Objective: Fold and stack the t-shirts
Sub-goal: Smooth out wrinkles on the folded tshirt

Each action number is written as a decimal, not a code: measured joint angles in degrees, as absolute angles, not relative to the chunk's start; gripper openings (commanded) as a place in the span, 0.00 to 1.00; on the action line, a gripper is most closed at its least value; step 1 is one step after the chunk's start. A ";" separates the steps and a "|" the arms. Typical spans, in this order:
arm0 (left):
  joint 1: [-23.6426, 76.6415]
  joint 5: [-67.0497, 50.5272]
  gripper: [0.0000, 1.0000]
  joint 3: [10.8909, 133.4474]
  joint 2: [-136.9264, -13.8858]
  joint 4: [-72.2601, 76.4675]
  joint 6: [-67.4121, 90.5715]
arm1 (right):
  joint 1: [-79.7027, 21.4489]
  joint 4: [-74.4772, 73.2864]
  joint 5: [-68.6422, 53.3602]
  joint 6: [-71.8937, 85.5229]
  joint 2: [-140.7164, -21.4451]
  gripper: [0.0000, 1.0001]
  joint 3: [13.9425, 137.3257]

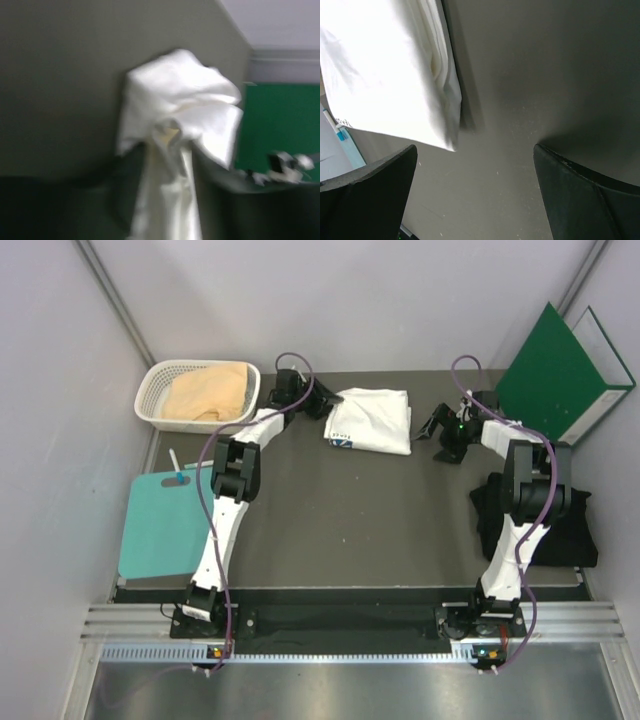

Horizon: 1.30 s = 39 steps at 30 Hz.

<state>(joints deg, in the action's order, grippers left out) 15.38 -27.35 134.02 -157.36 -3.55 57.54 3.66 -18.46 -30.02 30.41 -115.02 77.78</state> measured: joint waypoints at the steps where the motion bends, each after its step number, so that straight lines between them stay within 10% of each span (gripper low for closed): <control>1: 15.05 -28.99 0.85 134.02 -157.84 -2.35 59.46 | 3.66 -18.50 -30.02 30.41 -115.02 1.00 77.78; 5: 14.41 -27.55 0.99 130.19 -153.14 -1.93 56.62 | 3.66 -18.55 -30.04 30.41 -115.02 1.00 77.78; 12: 13.08 -18.41 0.90 111.39 -135.39 -8.10 48.73 | 3.66 -18.37 -30.11 30.44 -115.02 1.00 77.67; 13: 12.93 -18.09 0.74 110.37 -133.21 -8.19 48.38 | 3.66 -18.24 -30.15 30.46 -115.02 1.00 77.58; 14: 12.84 -18.17 0.01 109.51 -131.07 -7.92 48.23 | 3.66 -17.96 -30.28 30.46 -115.02 1.00 77.43; 39: 22.96 -49.08 0.00 102.02 -144.79 14.87 70.48 | 3.66 -14.09 -32.84 30.61 -114.50 1.00 74.98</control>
<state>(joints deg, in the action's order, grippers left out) 22.96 -49.08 102.02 -144.79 14.87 70.48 3.66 -14.09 -32.84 30.61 -114.50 74.98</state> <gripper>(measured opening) 0.011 0.994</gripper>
